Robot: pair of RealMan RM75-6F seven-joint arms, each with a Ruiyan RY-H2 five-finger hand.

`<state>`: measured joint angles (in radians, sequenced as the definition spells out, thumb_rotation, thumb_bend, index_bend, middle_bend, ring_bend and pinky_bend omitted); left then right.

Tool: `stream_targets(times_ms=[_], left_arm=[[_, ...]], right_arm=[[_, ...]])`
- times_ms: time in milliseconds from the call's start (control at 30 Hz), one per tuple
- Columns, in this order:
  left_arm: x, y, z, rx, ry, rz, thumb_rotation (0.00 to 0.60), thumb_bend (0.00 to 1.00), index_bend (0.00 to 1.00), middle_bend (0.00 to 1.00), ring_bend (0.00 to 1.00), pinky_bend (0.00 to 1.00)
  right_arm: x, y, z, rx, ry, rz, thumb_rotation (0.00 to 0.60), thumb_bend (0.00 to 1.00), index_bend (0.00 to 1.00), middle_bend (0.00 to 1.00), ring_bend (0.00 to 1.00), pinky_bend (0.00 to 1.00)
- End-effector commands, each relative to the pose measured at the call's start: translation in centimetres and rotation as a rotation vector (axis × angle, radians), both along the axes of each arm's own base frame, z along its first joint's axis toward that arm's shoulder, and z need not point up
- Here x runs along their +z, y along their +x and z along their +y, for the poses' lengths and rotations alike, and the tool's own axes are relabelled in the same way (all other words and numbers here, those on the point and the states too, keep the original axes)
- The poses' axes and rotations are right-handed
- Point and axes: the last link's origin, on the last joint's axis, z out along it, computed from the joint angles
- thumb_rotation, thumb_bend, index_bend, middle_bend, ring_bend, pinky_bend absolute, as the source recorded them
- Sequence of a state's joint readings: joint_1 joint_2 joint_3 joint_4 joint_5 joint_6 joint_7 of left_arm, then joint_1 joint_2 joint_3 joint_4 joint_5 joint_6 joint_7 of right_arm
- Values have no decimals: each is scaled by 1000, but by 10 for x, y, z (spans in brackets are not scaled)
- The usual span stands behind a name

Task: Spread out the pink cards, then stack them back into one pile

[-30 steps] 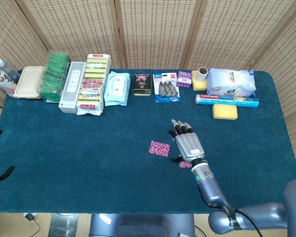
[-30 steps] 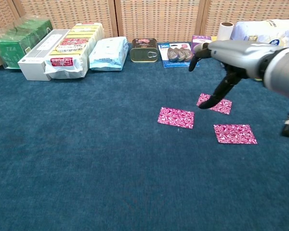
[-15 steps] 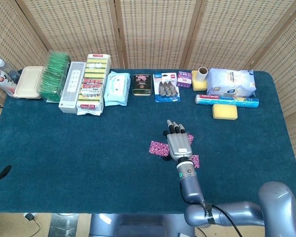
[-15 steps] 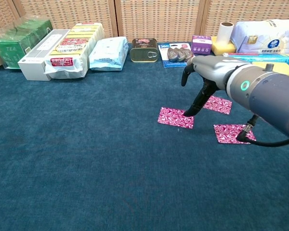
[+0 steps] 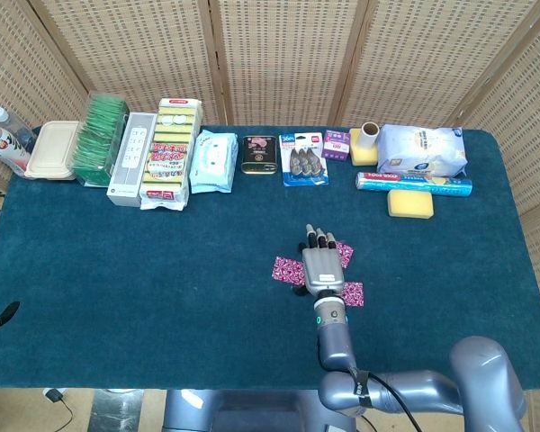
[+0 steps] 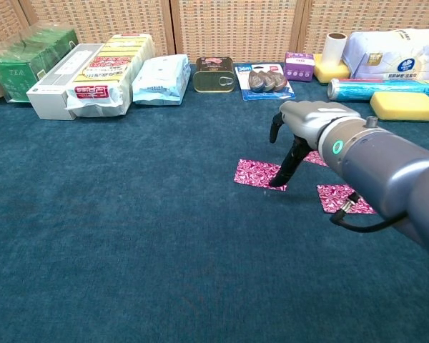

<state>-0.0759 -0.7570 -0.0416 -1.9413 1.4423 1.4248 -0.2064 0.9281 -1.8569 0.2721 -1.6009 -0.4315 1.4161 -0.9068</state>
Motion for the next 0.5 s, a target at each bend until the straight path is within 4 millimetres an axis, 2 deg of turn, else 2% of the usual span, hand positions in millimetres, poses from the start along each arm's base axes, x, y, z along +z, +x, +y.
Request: stream_targets(times_ms=[33, 500], left_arm=[[0, 0, 0, 0, 0, -1, 600, 244, 0, 0, 0, 63], [0, -1, 1, 4, -2, -4, 600, 245, 0, 0, 0, 62]], right_arm=[[-4, -1, 0, -14, -4, 8, 517, 118, 282, 0, 0, 0], [-20, -7, -5, -35, -18, 4, 518, 118, 294, 0, 0, 0]])
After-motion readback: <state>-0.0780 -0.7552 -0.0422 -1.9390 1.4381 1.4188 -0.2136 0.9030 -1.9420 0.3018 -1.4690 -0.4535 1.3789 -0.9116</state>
